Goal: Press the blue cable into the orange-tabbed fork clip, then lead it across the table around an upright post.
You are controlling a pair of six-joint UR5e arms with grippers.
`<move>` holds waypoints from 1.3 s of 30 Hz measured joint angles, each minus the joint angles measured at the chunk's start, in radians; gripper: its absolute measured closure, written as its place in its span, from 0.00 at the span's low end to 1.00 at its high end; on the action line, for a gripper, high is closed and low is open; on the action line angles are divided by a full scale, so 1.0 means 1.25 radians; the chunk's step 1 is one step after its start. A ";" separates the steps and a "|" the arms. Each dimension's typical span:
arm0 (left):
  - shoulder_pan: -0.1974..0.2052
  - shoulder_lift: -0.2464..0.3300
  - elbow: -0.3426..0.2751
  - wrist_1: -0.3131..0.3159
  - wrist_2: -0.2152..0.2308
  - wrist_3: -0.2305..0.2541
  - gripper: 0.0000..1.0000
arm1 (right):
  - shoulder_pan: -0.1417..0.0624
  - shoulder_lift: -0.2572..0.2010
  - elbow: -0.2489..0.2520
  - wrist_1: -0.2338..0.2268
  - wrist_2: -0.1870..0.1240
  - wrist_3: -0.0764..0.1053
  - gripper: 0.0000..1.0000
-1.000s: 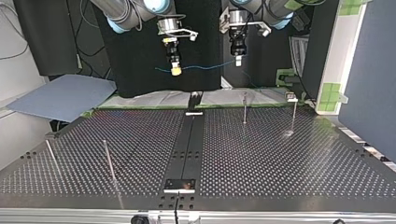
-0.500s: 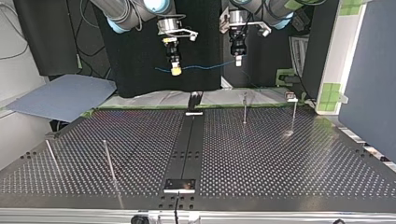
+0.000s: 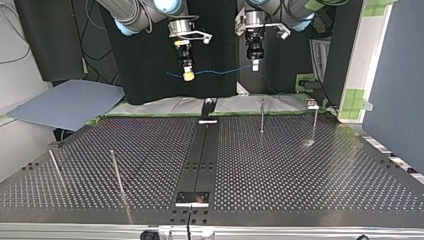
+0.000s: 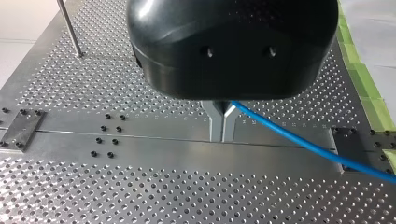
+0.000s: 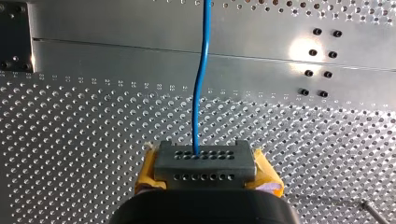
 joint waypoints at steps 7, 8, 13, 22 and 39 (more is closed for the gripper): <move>0.002 -0.003 -0.003 0.000 0.001 0.003 1.00 | 0.000 0.000 0.000 0.001 0.001 0.000 1.00; 0.003 -0.006 -0.006 0.000 0.002 0.006 1.00 | 0.002 0.002 -0.002 0.002 0.002 0.000 1.00; 0.006 -0.032 -0.012 0.000 0.003 0.018 1.00 | 0.022 0.024 -0.005 0.023 0.020 0.000 1.00; 0.006 -0.088 -0.013 0.000 0.004 0.021 1.00 | 0.034 0.083 -0.006 0.039 0.027 0.000 1.00; 0.009 -0.065 -0.002 -0.020 0.007 -0.003 1.00 | 0.038 0.097 -0.027 0.051 0.029 0.021 1.00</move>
